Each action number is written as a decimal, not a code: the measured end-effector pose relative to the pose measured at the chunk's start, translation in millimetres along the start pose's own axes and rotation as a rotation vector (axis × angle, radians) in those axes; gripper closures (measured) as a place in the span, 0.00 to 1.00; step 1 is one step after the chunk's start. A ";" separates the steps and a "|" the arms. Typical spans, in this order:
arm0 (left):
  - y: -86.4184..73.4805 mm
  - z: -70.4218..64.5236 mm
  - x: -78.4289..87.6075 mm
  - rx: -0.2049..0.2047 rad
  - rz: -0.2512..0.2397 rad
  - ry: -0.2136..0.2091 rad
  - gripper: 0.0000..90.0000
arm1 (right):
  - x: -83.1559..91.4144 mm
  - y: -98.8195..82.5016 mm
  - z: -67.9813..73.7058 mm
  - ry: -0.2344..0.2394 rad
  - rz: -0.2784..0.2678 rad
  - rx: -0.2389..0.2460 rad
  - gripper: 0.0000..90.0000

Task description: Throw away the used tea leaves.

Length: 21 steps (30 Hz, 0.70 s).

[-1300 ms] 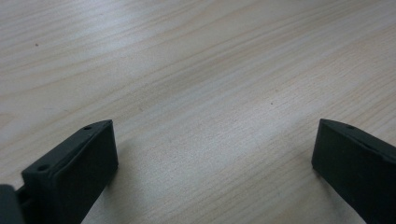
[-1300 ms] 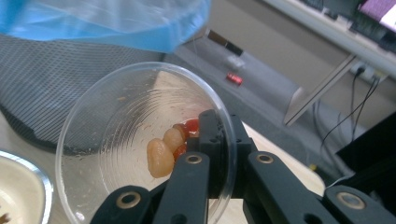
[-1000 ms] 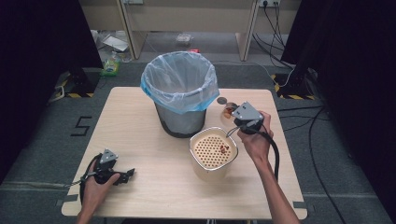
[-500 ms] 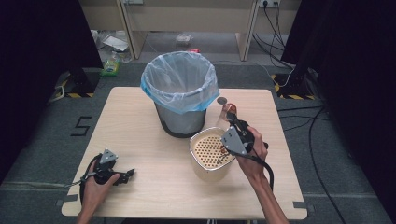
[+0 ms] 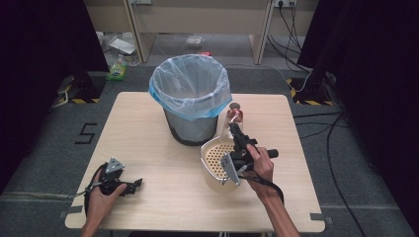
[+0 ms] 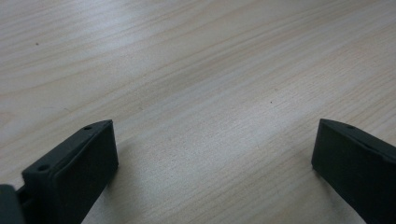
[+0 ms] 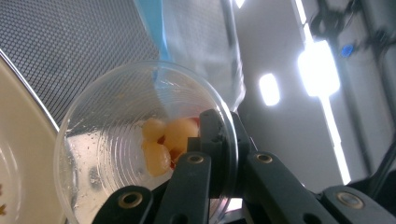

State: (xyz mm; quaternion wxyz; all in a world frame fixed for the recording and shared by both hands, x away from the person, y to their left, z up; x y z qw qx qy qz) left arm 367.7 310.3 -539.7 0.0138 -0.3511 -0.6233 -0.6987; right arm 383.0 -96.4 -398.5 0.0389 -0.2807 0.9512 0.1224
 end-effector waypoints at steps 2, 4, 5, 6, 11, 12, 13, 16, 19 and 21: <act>0.0 0.0 0.0 0.000 0.000 0.000 0.00 | 0.0 2.8 0.7 -0.016 -0.010 0.022 1.00; 0.0 0.0 0.0 0.000 0.000 0.000 0.00 | 2.9 5.9 0.2 -0.040 -0.038 0.050 1.00; 0.0 0.0 0.0 0.000 0.000 0.000 0.00 | 2.9 6.4 -1.0 -0.043 -0.053 0.081 1.00; 0.0 0.0 0.0 0.001 0.000 0.000 0.00 | 0.8 3.2 0.4 -0.040 -0.038 0.054 1.00; 0.0 -0.1 0.0 0.001 0.000 0.000 0.00 | 1.8 3.0 3.7 -0.053 -0.052 0.078 1.00; 0.0 -0.1 0.0 0.002 -0.001 0.000 0.00 | 1.1 3.2 4.3 -0.053 -0.056 0.088 1.00; 0.0 -0.2 -0.1 0.003 -0.002 0.000 0.00 | 1.1 3.5 5.3 -0.046 -0.048 0.094 1.00; -0.1 -0.2 -0.1 0.003 -0.002 0.001 0.00 | -4.3 -3.0 6.3 -0.050 -0.056 0.109 1.00; -0.2 -0.2 0.4 0.002 -0.001 0.002 0.00 | -4.4 0.8 7.3 -0.060 -0.075 0.114 1.00; -0.3 -0.2 0.3 0.003 -0.002 0.002 0.00 | -5.8 1.3 9.5 -0.045 -0.076 0.133 1.00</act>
Point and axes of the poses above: each handheld gripper's, and its own axes: x roughly backward along the jaws, y roughly out of its top, z roughly to its left, the point moved 2 cm from there along -x, roughly forward along the jaws, and after that the axes turned 13 degrees about -z, right-handed, at the moved point
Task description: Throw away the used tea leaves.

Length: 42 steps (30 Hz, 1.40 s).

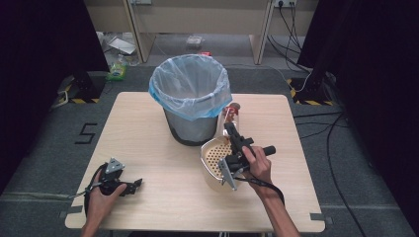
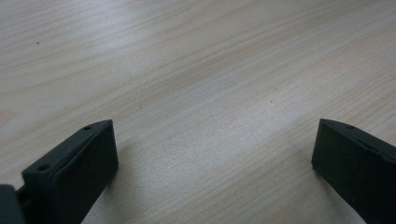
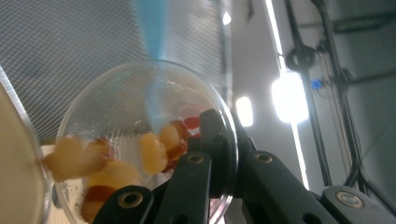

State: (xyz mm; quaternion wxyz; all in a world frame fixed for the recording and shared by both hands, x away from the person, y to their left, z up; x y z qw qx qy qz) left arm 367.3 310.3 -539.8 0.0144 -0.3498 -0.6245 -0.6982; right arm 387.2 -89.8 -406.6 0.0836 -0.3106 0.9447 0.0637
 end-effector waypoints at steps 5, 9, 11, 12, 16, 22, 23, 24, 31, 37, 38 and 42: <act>-0.1 0.0 0.1 -0.001 0.000 0.000 0.00 | 5.1 4.0 -4.3 -0.037 -0.020 -0.010 1.00; 0.0 0.0 0.1 -0.001 0.001 0.000 0.00 | 8.8 1.3 -6.6 -0.053 -0.010 -0.005 1.00; -0.1 0.1 0.2 -0.003 0.002 0.000 0.00 | 7.6 -0.9 -7.1 -0.044 -0.007 0.030 1.00; -0.1 -0.1 0.1 0.000 -0.001 0.001 0.00 | 7.5 -2.5 -6.4 -0.038 0.006 0.023 1.00; -0.1 -0.1 0.2 -0.001 0.001 0.001 0.00 | 9.9 -5.1 -4.7 -0.045 0.006 0.025 1.00; -0.2 0.1 0.5 -0.004 0.003 0.000 0.00 | 13.3 4.0 -12.8 -0.081 -0.024 0.053 1.00; -0.2 0.1 0.6 -0.004 0.003 0.000 0.00 | 12.8 4.2 -13.4 -0.083 -0.028 0.060 1.00; -0.2 0.1 0.6 -0.004 0.003 0.000 0.00 | 11.7 3.4 -12.7 -0.073 -0.022 0.067 1.00; -0.2 0.1 0.6 -0.003 0.003 0.000 0.00 | 8.1 -7.7 -20.8 -0.042 0.023 -0.099 1.00; -0.2 0.1 0.6 -0.004 0.003 0.000 0.00 | 1.7 -31.9 -32.3 -0.025 0.092 -0.422 1.00; -0.2 0.1 0.6 -0.003 0.003 0.000 0.00 | 0.9 -34.6 -33.3 -0.021 0.099 -0.451 1.00; -0.2 0.0 0.5 -0.003 0.002 0.000 0.00 | -1.9 -45.8 -38.7 -0.014 0.137 -0.608 1.00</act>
Point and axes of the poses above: each handheld gripper's, and its own axes: x roughly backward along the jaws, y roughly out of its top, z roughly to its left, the point moved 2 cm from there along -x, roughly forward along the jaws, and after that the axes turned 13 degrees about -z, right-handed, at the moved point
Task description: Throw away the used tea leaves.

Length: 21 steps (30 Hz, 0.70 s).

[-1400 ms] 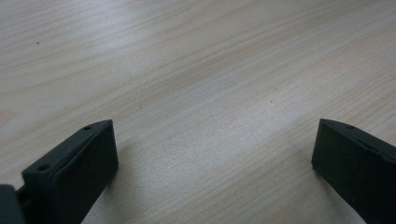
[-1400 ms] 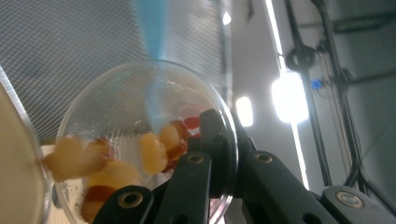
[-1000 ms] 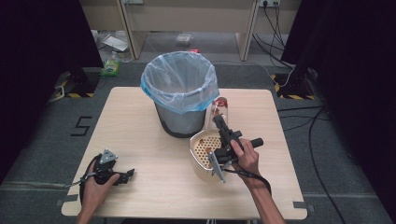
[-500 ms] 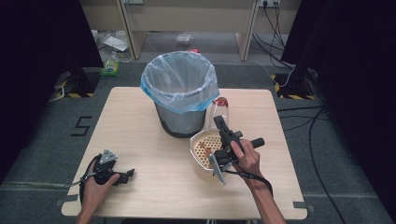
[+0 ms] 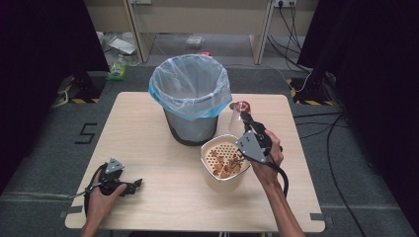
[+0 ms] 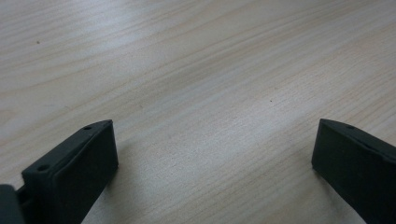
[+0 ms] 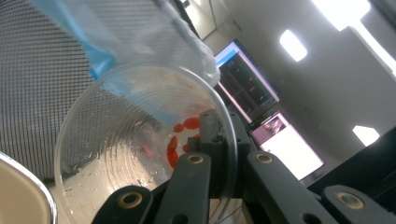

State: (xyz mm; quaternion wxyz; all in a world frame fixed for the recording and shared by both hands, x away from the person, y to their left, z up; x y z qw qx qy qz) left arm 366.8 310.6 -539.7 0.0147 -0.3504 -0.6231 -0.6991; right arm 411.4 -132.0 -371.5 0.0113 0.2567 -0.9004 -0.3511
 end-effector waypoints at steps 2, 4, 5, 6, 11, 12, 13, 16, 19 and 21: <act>0.0 0.0 0.0 0.000 0.000 0.000 0.00 | -3.0 -2.7 -6.4 0.001 0.018 -0.083 1.00; 0.0 0.1 0.1 -0.001 0.001 0.000 0.00 | -5.9 -4.5 -12.6 -0.001 0.027 -0.154 1.00; 0.0 0.0 0.1 0.000 0.001 0.000 0.00 | -7.8 -5.4 -16.0 0.003 0.031 -0.191 1.00; 0.0 0.0 0.0 0.000 0.000 0.000 0.00 | -10.0 -6.3 -19.6 0.004 0.038 -0.223 1.00; 0.0 0.0 0.0 0.000 0.000 0.000 0.00 | -22.8 -8.5 -39.7 0.000 0.065 -0.357 1.00; 0.0 0.0 0.0 0.000 0.000 0.000 0.00 | -22.8 -8.5 -39.7 0.000 0.065 -0.357 1.00; 0.0 0.0 0.0 0.000 0.000 0.000 0.00 | -29.3 -9.5 -48.8 0.002 0.075 -0.402 1.00; 0.0 0.0 0.0 0.000 0.000 0.000 0.00 | -37.0 -9.6 -57.9 0.008 0.090 -0.444 1.00; 0.0 0.0 0.0 0.000 0.000 0.000 0.00 | -45.5 -8.7 -66.5 0.012 0.104 -0.474 1.00; 0.0 0.0 0.0 0.000 0.000 0.000 0.00 | -50.4 -7.0 -71.7 0.007 0.104 -0.485 1.00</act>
Point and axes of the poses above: each handheld gripper's, and its own axes: x roughly backward along the jaws, y roughly out of its top, z roughly to its left, the point moved 2 cm from there along -x, roughly forward along the jaws, and after that the axes turned 13 degrees about -z, right-handed, at the moved point
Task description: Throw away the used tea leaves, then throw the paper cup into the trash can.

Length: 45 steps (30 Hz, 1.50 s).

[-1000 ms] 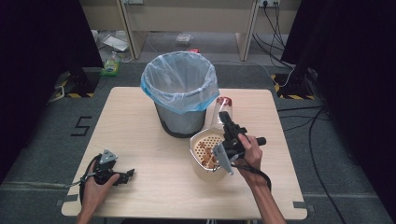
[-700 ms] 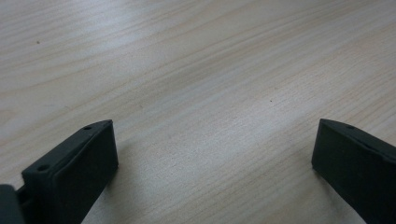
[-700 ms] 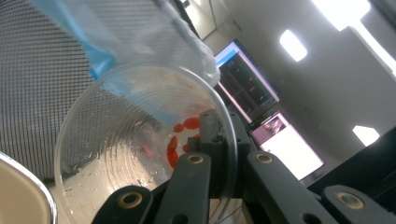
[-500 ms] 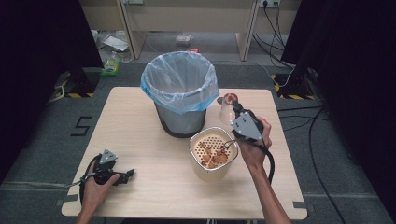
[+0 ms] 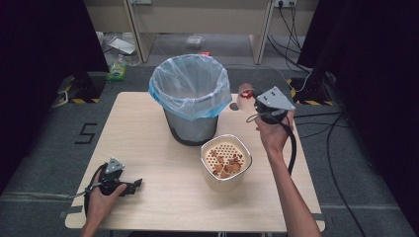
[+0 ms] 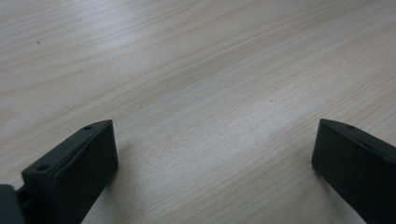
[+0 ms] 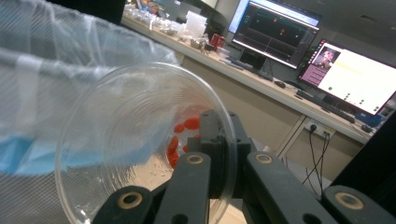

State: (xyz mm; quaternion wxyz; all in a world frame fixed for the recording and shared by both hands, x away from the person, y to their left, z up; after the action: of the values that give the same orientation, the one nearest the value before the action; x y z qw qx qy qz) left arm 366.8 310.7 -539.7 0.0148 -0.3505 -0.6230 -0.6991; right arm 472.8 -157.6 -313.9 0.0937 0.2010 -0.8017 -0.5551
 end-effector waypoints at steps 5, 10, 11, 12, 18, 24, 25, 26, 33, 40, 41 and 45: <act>0.0 0.0 0.0 0.000 0.000 0.000 0.00 | -11.6 13.1 -5.1 0.009 0.003 -0.029 1.00; -0.1 0.0 -0.1 0.000 -0.001 0.000 0.00 | -22.8 32.5 -9.7 0.007 -0.002 -0.037 1.00; 0.0 -0.1 -0.1 0.001 -0.001 0.000 0.00 | -24.8 37.0 -10.1 0.005 -0.001 -0.038 1.00; 0.0 0.0 -0.1 0.001 -0.001 0.000 0.00 | -26.9 41.8 -10.8 0.007 -0.006 -0.037 1.00; 0.0 -0.1 -0.1 0.001 -0.001 0.000 0.00 | -42.2 69.1 -11.0 0.016 -0.018 -0.009 1.00; 0.0 -0.1 -0.1 0.001 -0.001 0.000 0.00 | -61.3 88.5 -5.2 0.036 -0.021 0.015 1.00; 0.0 -0.1 0.0 0.001 -0.001 0.000 0.00 | -65.0 90.5 -3.2 0.040 -0.020 0.016 1.00; 0.0 -0.1 -0.1 0.001 -0.001 0.000 0.00 | -68.7 92.1 -0.7 0.047 -0.018 0.017 1.00; 0.0 0.0 -0.1 0.001 -0.001 0.000 0.00 | -98.1 90.7 29.2 0.114 0.022 0.010 1.00; 0.0 0.0 0.0 0.001 0.000 0.000 0.00 | -128.9 77.6 59.4 0.172 0.085 -0.009 0.96; 0.0 0.0 0.0 0.001 0.000 0.000 0.00 | -132.3 75.7 62.4 0.181 0.093 -0.002 0.95; 0.0 0.0 0.0 0.001 -0.001 0.000 0.00 | -139.5 72.1 68.8 0.193 0.123 -0.037 0.82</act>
State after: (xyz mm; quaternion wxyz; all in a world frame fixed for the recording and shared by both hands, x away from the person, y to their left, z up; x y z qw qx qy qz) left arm 366.8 310.6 -539.7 0.0147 -0.3503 -0.6234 -0.6989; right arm 557.1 -17.6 -262.1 0.2080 0.2021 -0.7893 -0.5412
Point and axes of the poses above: each handheld gripper's, and its own axes: x roughly backward along the jaws, y roughly out of its top, z roughly to its left, the point moved 2 cm from there along -x, roughly forward along the jaws, and after that the axes turned 13 degrees about -z, right-handed, at the moved point
